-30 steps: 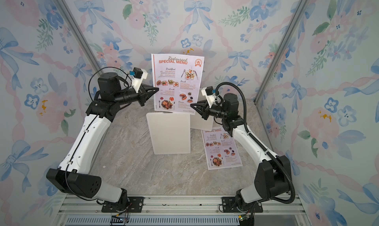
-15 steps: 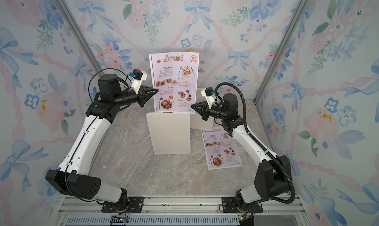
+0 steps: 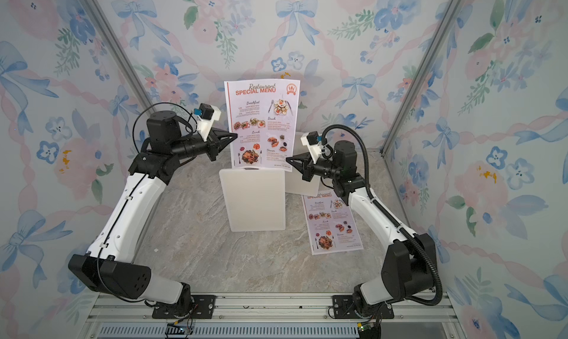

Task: Insert the menus into the narrow rack
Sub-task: Insert the menu into the narrow rack.

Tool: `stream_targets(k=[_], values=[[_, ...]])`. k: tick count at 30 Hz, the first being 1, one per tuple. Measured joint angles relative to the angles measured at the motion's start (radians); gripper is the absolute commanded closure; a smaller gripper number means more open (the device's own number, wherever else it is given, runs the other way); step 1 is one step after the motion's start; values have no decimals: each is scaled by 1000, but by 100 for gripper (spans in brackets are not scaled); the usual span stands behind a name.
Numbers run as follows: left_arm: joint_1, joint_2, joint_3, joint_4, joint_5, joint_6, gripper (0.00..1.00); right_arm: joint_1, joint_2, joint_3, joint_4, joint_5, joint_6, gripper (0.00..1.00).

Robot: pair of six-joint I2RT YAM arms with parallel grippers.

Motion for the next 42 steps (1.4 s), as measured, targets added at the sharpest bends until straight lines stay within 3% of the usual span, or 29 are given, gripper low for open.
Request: stream_targets(k=[42], values=[[-21,31,21,18,10,-27,100,-29,-53,-49,-37,-2,-59,98]])
